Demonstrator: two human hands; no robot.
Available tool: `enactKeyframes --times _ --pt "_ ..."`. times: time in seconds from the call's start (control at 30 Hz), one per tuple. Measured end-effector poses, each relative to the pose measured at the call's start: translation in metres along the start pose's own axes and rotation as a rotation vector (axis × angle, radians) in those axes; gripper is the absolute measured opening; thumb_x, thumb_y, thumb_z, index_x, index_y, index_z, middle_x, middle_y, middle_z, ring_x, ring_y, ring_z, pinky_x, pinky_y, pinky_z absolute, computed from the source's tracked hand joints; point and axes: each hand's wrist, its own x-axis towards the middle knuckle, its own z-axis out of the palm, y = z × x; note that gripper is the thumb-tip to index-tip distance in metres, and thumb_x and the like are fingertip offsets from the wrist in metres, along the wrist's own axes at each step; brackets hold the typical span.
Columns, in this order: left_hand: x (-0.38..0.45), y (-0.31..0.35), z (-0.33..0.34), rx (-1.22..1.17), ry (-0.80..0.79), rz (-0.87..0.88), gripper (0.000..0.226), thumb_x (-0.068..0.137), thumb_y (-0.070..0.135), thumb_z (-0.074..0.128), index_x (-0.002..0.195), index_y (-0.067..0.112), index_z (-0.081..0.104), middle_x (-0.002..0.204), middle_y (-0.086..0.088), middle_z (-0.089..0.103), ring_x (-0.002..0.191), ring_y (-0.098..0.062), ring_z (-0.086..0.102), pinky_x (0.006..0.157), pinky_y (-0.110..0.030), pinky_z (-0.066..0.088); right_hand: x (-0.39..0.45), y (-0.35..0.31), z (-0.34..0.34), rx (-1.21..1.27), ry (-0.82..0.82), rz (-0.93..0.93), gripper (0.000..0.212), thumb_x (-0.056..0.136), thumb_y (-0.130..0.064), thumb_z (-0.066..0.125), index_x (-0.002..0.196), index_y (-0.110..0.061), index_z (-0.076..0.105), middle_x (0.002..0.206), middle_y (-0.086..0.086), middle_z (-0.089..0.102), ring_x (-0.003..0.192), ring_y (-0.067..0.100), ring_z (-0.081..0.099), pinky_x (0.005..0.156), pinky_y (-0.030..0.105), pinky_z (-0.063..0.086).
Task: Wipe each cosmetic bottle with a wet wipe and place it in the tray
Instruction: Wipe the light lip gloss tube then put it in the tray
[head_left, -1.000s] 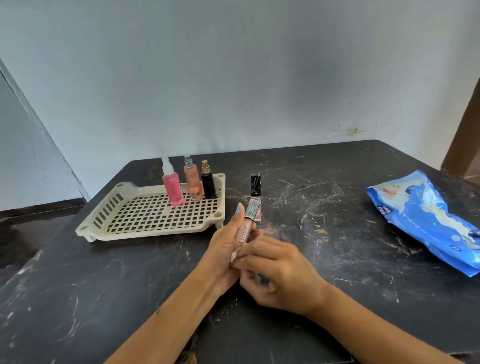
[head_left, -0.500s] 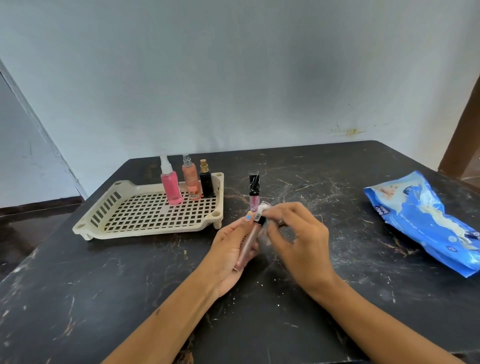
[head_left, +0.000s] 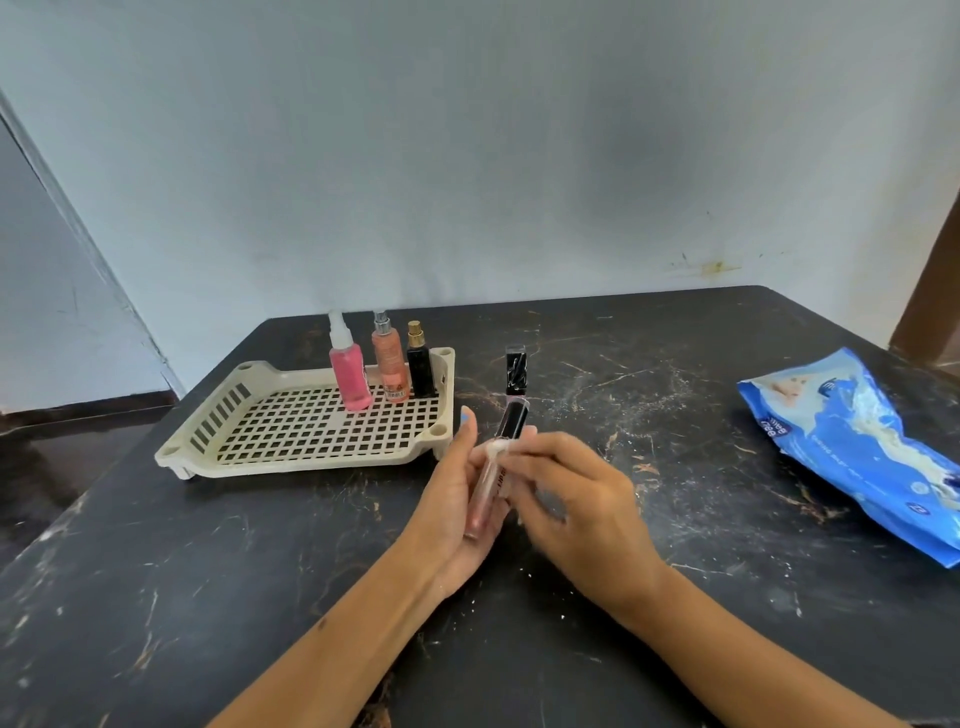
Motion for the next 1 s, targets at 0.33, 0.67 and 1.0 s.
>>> enactKeyframes --times 0.33,0.67,1.0 --pt "-0.007 0.017 0.006 0.185 0.186 0.366 0.031 0.066 0.027 0.065 0.088 0.005 0.069 0.059 0.001 0.054 0.055 -0.008 0.046 0.054 -0.016 0.04 -0.007 -0.014 0.005 -0.004 -0.323 -0.377 0.008 0.083 0.001 0.065 0.086 0.002 0.073 0.095 0.009 0.069 0.074 0.023 0.062 0.07 0.029 0.055" --pt "-0.014 0.098 -0.057 0.956 0.454 0.763 0.014 0.086 0.01 0.062 0.095 0.021 0.066 0.078 -0.001 0.072 0.081 -0.006 0.067 0.086 -0.028 0.05 -0.008 -0.007 0.01 0.011 -0.325 -0.342 0.01 0.082 -0.002 0.065 0.087 -0.002 0.074 0.093 0.004 0.068 0.075 0.017 0.063 0.064 0.024 0.054" --pt "0.016 0.102 -0.106 1.16 0.584 0.677 0.019 0.086 0.018 0.064 0.105 0.014 0.067 0.09 0.002 0.069 0.088 -0.014 0.063 0.085 -0.032 0.047 -0.007 -0.004 0.013 0.018 -0.289 -0.281 0.013 0.081 -0.005 0.062 0.08 -0.004 0.075 0.09 0.001 0.07 0.075 0.012 0.064 0.065 0.018 0.052"
